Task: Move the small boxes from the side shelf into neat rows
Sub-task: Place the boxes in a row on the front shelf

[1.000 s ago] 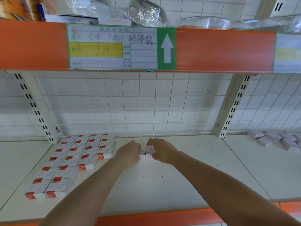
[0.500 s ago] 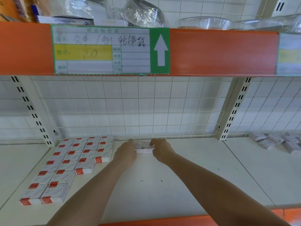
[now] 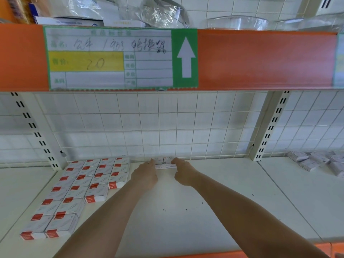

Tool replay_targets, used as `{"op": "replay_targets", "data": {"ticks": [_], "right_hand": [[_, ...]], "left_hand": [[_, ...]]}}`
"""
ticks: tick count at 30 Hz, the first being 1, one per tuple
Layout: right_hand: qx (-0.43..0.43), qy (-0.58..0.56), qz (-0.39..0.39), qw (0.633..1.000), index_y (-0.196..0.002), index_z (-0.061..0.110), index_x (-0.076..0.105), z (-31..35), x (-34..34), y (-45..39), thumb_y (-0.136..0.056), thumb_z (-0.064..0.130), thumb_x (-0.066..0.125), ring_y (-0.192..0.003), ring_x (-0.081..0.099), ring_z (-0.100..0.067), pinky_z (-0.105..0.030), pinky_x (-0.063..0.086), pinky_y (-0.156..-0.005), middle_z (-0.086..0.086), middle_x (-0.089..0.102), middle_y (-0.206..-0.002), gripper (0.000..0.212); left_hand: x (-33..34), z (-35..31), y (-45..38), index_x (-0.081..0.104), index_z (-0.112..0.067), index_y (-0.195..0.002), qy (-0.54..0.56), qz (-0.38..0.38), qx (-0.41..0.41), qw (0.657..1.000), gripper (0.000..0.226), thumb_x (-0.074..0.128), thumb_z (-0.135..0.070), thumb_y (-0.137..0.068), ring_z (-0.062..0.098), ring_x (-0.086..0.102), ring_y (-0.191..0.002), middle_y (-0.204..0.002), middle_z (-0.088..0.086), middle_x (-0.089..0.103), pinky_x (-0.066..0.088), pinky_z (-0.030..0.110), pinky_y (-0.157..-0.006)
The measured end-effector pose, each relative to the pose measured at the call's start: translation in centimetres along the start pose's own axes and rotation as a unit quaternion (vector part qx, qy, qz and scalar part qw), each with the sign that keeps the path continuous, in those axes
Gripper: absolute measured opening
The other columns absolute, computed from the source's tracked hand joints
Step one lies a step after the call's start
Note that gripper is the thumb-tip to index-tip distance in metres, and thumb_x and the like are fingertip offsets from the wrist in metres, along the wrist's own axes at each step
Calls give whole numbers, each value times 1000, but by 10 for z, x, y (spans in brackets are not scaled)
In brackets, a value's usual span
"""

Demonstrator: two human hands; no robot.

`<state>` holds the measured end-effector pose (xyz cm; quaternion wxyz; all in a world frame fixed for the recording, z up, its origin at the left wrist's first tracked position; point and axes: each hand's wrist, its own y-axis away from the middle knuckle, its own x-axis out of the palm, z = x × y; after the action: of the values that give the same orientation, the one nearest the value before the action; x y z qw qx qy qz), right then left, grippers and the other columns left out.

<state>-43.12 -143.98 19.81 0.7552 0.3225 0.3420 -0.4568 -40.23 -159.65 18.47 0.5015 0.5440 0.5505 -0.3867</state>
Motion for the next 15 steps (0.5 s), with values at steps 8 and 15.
{"op": "replay_targets", "data": {"ticks": [8, 15], "right_hand": [[-24, 41, 32, 998, -151, 15, 28, -2, -6, 6, -91, -4, 39, -147, 16, -18, -28, 26, -115, 0, 11, -162, 64], [-16, 34, 30, 999, -152, 14, 25, 1, -7, 10, -91, -3, 39, -143, 26, -22, -27, 29, -110, -1, 20, -159, 64]], "left_hand": [[-2, 1, 3, 21, -15, -149, -12, 3, 8, 1000, 60, 44, -16, -93, 24, 52, -116, -141, 7, 43, 50, 36, -86], [-2, 4, 3, 22, -17, -150, -2, 22, 11, 1000, 60, 41, -17, -93, 23, 51, -119, -147, 4, 39, 50, 37, -92]]}}
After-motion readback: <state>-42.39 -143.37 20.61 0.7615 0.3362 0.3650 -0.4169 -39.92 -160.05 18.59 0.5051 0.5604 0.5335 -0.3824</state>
